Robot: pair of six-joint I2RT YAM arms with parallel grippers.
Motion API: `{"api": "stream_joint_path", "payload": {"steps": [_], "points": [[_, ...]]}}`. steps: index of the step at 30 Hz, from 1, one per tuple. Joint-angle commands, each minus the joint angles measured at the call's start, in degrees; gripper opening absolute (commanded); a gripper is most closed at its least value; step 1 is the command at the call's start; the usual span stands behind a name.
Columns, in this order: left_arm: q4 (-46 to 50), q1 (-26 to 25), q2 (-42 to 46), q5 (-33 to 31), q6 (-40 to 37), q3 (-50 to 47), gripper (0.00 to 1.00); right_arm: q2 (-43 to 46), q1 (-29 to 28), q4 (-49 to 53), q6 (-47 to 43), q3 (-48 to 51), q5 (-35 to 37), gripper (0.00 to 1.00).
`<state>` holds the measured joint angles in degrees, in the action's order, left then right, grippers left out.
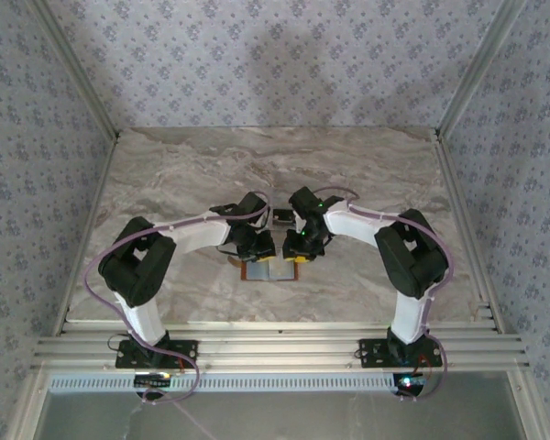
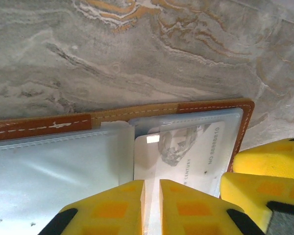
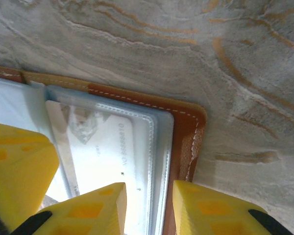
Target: Take the credit cards out of the card holder
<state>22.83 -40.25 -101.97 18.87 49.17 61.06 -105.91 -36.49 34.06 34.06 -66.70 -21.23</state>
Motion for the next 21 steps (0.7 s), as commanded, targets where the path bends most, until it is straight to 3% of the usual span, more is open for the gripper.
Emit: {"api": "stream_joint_path", "payload": {"steps": [1,9,21], "points": [[0.11,0.38,1.78,0.66,0.18,-0.85,0.17,-2.1,-0.39,0.62,0.88,-1.15,0.67,0.33],[0.29,0.64,1.87,0.64,-0.03,-1.1,0.17,-3.27,-0.73,0.99,0.49,-1.15,2.18,0.33],[-1.63,1.24,1.93,1.25,0.31,-2.52,0.19,-3.25,-0.7,2.44,-0.29,-1.11,4.05,0.25]]}}
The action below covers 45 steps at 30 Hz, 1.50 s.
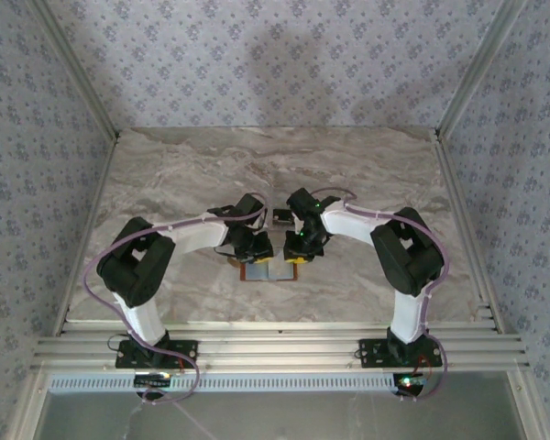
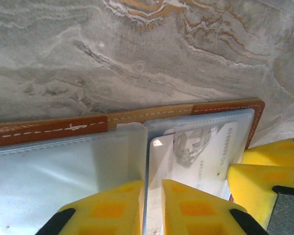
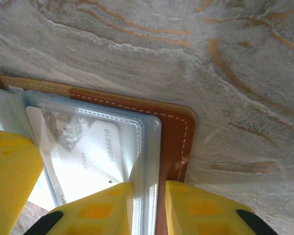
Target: Take the credit cards out of the card holder
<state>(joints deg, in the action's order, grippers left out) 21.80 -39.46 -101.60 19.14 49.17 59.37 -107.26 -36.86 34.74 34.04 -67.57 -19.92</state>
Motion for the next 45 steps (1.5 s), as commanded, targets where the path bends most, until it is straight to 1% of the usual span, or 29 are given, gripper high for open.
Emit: {"api": "stream_joint_path", "payload": {"steps": [1,9,17,23,30,34,40,45], "points": [[-0.7,0.58,1.58,1.07,0.35,-0.99,0.19,-1.9,-0.36,1.73,-0.24,-0.22,2.7,0.25],[-2.67,0.79,0.58,2.36,0.73,-1.88,0.2,-1.72,-0.35,1.5,-0.17,-0.21,2.21,0.24],[-4.89,0.88,-0.56,3.69,1.28,-3.4,0.24,-1.85,-0.37,1.25,-0.07,-0.29,1.73,0.24],[-7.84,1.3,-0.96,4.93,1.5,-5.33,0.25,-1.94,-0.36,0.85,0.19,-0.23,1.39,0.24],[-18.09,2.61,-0.79,8.72,3.08,-10.28,0.21,-2.09,-0.38,0.77,0.24,-0.24,1.11,0.24],[-21.73,2.96,-0.7,10.46,3.72,-11.68,0.15,-2.07,-0.38,0.81,0.26,-0.21,1.2,0.24],[-25.29,3.5,-0.04,11.8,4.08,-13.47,0.08,-1.77,-0.36,0.41,0.66,-0.24,0.94,0.24],[-23.99,4.21,2.31,11.24,2.88,-14.29,0.03,-1.02,-0.31,0.5,0.93,0.22,1.53,0.24]]}}
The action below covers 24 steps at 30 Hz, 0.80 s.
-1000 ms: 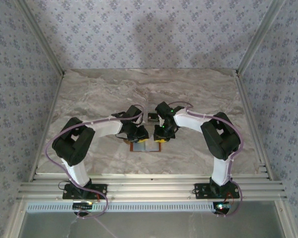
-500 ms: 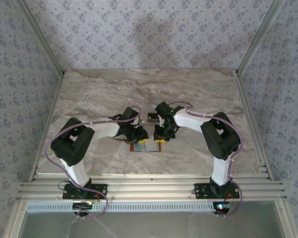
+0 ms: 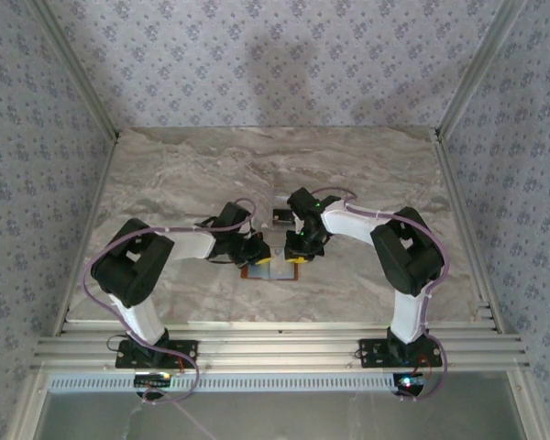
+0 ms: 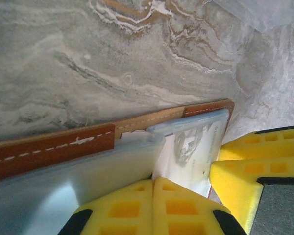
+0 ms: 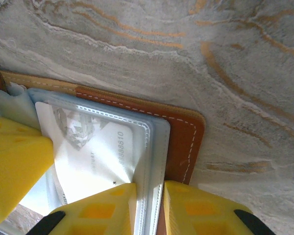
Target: Take the credit cards out of the card holder
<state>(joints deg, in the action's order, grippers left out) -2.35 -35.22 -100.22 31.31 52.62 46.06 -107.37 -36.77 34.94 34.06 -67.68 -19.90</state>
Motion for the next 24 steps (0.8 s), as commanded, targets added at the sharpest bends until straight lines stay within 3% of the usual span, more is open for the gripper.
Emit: {"api": "stream_joint_path", "payload": {"steps": [1,12,24], "points": [[1.43,0.26,1.57,-1.32,-1.27,-0.98,0.02,-0.83,-0.25,0.34,0.93,0.43,1.62,0.24],[9.91,1.94,8.62,-3.67,-6.4,-0.75,0.0,0.53,0.92,0.39,0.78,1.61,2.21,0.24],[24.76,1.99,14.82,-7.02,-17.21,6.71,0.0,3.41,0.91,0.67,0.57,1.07,1.52,0.24]]}}
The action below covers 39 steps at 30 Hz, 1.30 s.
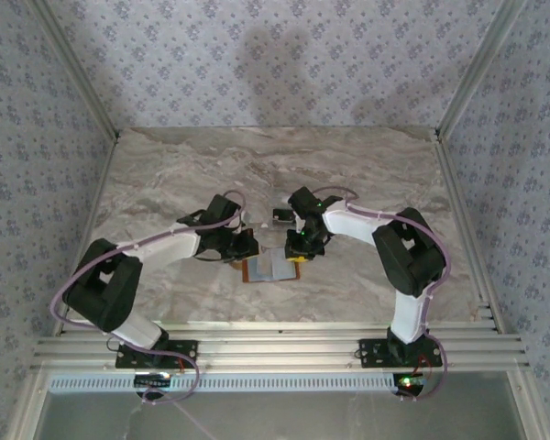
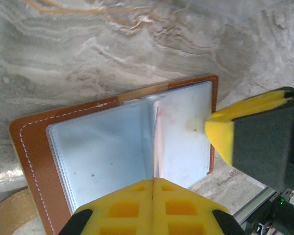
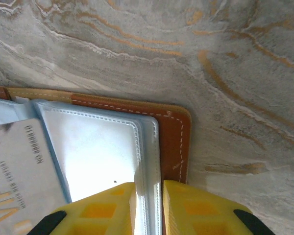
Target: Take the credit cards out of the card holder
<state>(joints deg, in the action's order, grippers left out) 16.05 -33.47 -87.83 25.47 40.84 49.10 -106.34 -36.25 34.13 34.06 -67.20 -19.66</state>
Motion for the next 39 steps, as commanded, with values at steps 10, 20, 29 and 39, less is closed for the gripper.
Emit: {"api": "stream_joint_path", "payload": {"steps": [10,20,29,39], "points": [[25.81,-0.47,0.88,-6.08,-27.62,20.14,0.0,9.0,2.42,5.59,-0.86,-0.57,2.24,0.24],[39.11,-4.6,-9.71,-17.4,-55.4,40.3,0.0,15.81,9.05,8.74,-4.29,1.69,2.91,0.24],[45.27,-6.44,-20.43,-18.48,-80.89,55.66,0.0,20.65,12.56,9.95,-5.26,4.96,3.17,0.24],[46.0,-6.87,-32.53,-19.48,-93.3,70.04,0.0,22.74,13.26,10.3,-4.58,7.16,3.54,0.24]]}}
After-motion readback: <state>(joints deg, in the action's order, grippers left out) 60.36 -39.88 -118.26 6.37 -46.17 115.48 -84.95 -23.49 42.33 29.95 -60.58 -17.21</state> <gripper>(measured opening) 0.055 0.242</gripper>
